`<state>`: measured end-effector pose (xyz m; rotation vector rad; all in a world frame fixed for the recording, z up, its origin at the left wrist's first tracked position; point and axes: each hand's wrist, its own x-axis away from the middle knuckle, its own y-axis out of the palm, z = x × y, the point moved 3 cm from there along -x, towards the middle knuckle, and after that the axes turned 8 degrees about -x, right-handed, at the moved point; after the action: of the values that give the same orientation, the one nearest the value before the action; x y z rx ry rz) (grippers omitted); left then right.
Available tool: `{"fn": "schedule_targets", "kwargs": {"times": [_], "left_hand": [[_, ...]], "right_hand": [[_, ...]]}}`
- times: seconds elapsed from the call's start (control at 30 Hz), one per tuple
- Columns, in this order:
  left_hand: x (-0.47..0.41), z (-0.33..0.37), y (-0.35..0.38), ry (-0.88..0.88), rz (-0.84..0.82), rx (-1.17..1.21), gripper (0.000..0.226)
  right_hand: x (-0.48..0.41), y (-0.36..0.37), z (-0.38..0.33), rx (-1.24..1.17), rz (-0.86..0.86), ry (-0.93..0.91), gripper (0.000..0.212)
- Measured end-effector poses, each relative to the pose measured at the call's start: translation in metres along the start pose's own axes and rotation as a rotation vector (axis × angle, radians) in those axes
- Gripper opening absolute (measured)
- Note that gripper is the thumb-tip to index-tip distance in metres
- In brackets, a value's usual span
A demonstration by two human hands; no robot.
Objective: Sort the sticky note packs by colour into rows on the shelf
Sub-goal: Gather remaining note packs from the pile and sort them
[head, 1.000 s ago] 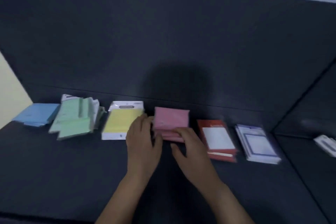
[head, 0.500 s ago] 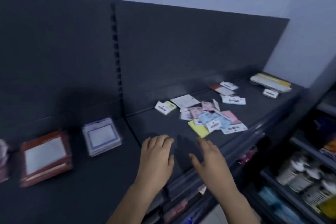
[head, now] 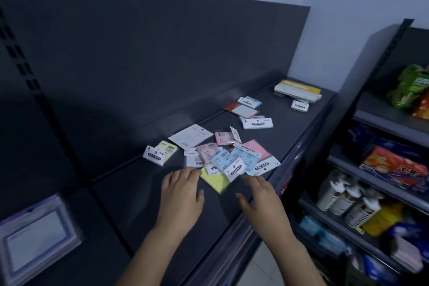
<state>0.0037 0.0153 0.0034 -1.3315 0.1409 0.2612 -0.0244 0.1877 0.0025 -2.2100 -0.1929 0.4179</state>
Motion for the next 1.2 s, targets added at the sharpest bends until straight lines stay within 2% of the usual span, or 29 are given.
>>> {"fn": "schedule_targets", "kwargs": {"times": [0.13, 0.27, 0.43, 0.6, 0.67, 0.73, 0.83, 0.9, 1.0, 1.13, 1.2], "left_hand": [[-0.027, 0.017, 0.017, 0.052, -0.028, 0.004, 0.046], [-0.056, 0.036, 0.041, 0.121, -0.062, -0.044, 0.056], [-0.082, 0.042, 0.063, 0.046, -0.156, -0.094, 0.060], [-0.098, 0.052, 0.069, -0.041, -0.259, -0.051, 0.090], [-0.102, 0.058, 0.072, -0.070, -0.361, -0.085, 0.095], [-0.103, 0.058, 0.076, -0.119, -0.372, -0.095, 0.094], [-0.108, 0.058, 0.080, -0.126, -0.248, -0.136, 0.086], [-0.109, 0.059, 0.076, -0.138, -0.123, -0.062, 0.083], [-0.108, 0.053, 0.072, -0.124, 0.098, 0.045, 0.048], [-0.099, 0.048, 0.057, -0.269, 0.214, 0.228, 0.013], [-0.090, 0.045, 0.041, -0.381, 0.313, 0.398, 0.025]], "right_hand": [[-0.023, 0.000, 0.025, 0.003, 0.006, 0.045, 0.046], [-0.065, 0.005, 0.049, -0.025, -0.028, 0.014, 0.042], [-0.125, 0.017, 0.068, -0.040, -0.215, -0.101, 0.044], [-0.171, 0.022, 0.084, 0.047, -0.373, -0.196, 0.061], [-0.182, 0.023, 0.087, 0.081, -0.463, -0.225, 0.068], [-0.188, 0.024, 0.090, 0.091, -0.592, -0.241, 0.072], [-0.194, 0.020, 0.095, 0.117, -0.701, -0.289, 0.078], [-0.196, 0.015, 0.096, 0.089, -0.685, -0.319, 0.076], [-0.196, 0.010, 0.092, 0.082, -0.623, -0.368, 0.075], [-0.192, 0.015, 0.086, 0.227, -0.663, -0.414, 0.071], [-0.192, 0.015, 0.083, 0.261, -0.722, -0.390, 0.071]]}}
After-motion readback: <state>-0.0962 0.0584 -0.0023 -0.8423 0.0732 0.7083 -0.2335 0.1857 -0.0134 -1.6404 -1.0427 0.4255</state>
